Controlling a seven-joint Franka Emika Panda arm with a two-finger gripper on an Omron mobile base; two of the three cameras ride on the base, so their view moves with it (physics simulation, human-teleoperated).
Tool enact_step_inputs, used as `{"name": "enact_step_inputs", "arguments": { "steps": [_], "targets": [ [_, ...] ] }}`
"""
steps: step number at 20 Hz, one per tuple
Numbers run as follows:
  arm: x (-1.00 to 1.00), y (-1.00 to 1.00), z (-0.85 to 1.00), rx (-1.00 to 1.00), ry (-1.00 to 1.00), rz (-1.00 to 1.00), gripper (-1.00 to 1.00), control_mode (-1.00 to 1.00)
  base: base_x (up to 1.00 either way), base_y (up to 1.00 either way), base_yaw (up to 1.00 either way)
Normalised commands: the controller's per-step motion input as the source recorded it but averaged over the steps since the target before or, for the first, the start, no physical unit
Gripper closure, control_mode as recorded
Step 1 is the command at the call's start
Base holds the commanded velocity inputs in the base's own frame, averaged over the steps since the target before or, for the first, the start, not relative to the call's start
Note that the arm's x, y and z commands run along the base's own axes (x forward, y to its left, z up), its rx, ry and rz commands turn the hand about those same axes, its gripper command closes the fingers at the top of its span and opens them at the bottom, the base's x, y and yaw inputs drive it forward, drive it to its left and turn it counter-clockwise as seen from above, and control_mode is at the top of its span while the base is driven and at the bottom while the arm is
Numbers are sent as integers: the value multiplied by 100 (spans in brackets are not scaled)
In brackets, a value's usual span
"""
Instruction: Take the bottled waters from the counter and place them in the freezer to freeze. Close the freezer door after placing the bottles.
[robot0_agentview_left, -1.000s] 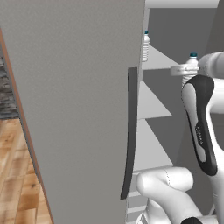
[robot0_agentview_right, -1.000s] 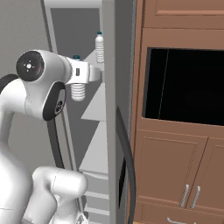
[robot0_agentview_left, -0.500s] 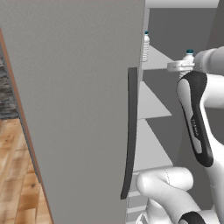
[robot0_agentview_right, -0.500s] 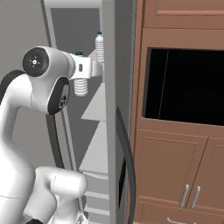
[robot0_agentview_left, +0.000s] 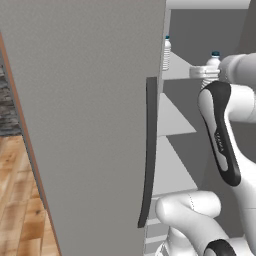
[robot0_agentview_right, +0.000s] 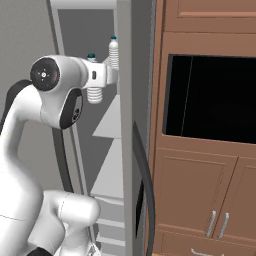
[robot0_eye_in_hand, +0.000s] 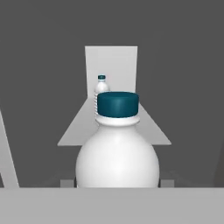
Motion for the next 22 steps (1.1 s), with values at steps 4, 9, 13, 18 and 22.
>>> {"name": "enact_step_inputs", "arguments": {
  "steps": [4, 9, 13, 18, 22],
  "targets": [
    [2, 0, 30, 0, -20, 0, 100, -100, 0, 0, 0],
    [1, 0, 29, -2, -7, 0, 100, -100, 0, 0, 0],
    [15, 0, 1, 0, 1, 0, 100, -100, 0, 0, 0],
    [24, 0, 0, 0, 0, 0, 100, -100, 0, 0, 0],
    [31, 0, 0, 0, 0, 0, 100, -100, 0, 0, 0]
  ]
}}
